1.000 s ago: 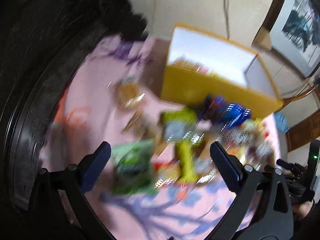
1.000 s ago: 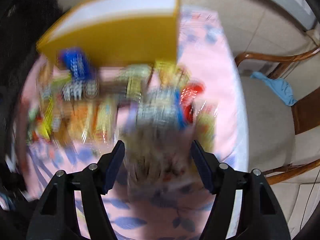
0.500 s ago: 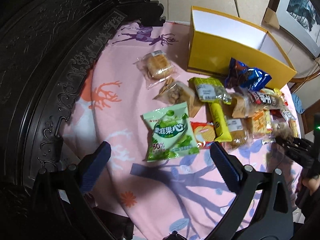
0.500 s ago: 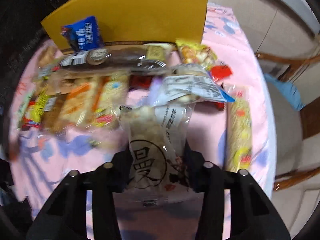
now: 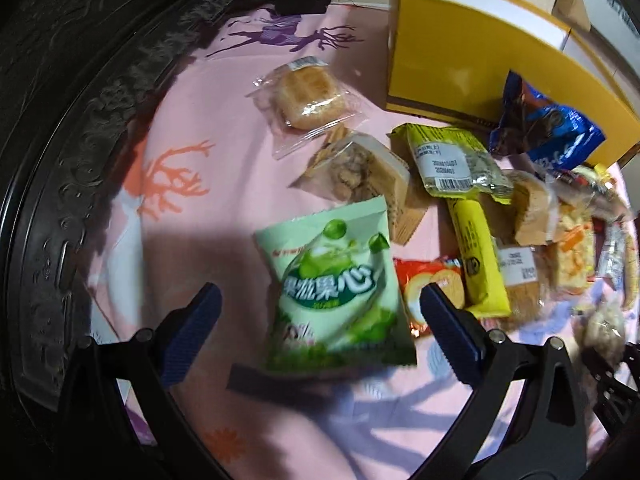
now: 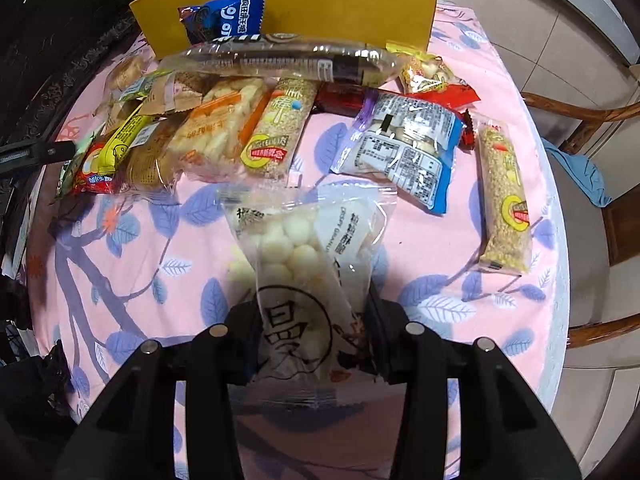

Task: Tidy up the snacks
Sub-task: 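Grasp the green fruit-candy bag with the left tool while the right tool grasps a white candy bag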

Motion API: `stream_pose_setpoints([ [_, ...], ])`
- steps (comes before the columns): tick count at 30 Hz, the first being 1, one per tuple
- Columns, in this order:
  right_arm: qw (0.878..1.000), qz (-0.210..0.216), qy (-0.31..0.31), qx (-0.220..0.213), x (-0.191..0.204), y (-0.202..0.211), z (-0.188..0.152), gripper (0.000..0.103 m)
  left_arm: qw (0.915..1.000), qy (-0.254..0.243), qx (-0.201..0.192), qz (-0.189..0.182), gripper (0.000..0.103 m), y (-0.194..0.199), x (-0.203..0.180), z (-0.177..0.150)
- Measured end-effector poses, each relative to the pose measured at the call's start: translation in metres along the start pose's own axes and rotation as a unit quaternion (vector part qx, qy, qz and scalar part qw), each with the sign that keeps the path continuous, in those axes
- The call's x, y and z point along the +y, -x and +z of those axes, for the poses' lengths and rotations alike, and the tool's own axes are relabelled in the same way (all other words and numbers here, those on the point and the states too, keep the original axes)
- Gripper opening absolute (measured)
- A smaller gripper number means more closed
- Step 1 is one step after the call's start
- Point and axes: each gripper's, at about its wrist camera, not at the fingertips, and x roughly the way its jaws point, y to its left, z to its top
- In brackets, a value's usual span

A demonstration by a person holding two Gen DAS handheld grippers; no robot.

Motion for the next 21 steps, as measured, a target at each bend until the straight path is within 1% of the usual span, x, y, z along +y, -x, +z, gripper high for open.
stream_pose_setpoints([
  [3, 1.000, -0.003, 0.004, 0.003, -0.003, -0.004, 0.002, 0.046, 0.9996, -0.004, -0.006, 0.029, 0.101, -0.014, -0.002, 0.004],
  [5, 1.000, -0.006, 0.007, 0.007, -0.004, -0.005, 0.003, 0.047, 0.9992, 0.003, 0.002, 0.040, 0.101, -0.021, 0.003, 0.004],
  [7, 1.000, -0.008, 0.010, 0.012, -0.003, -0.006, 0.004, 0.047, 0.9990, 0.021, 0.012, 0.038, 0.101, -0.023, 0.014, 0.001],
  [10, 1.000, -0.010, 0.012, 0.014, -0.003, -0.007, 0.005, 0.048, 0.9982, 0.033, 0.029, 0.041, 0.101, -0.029, 0.026, -0.007],
  [13, 1.000, -0.015, 0.017, 0.015, 0.001, -0.009, 0.007, 0.051, 0.9980, 0.044, 0.042, 0.020, 0.100, -0.039, 0.031, -0.012],
  [14, 0.999, -0.019, 0.020, 0.016, 0.002, -0.010, 0.007, 0.051, 0.9981, 0.040, 0.043, 0.017, 0.097, -0.042, 0.028, -0.012],
  [15, 0.999, -0.022, 0.023, 0.016, 0.003, -0.010, 0.007, 0.052, 0.9984, 0.033, 0.041, 0.018, 0.096, -0.045, 0.025, -0.012],
  [17, 0.999, -0.023, 0.020, 0.015, 0.003, -0.011, 0.007, 0.052, 0.9993, 0.027, 0.020, 0.016, 0.095, -0.045, 0.021, -0.010],
  [19, 0.999, -0.026, 0.020, 0.014, 0.003, -0.010, 0.006, 0.052, 0.9988, 0.046, 0.016, 0.000, 0.095, -0.045, 0.027, -0.011],
  [21, 0.999, -0.034, 0.019, 0.010, 0.006, -0.011, 0.005, 0.051, 0.9971, 0.070, 0.013, -0.026, 0.091, -0.045, 0.034, -0.015],
])
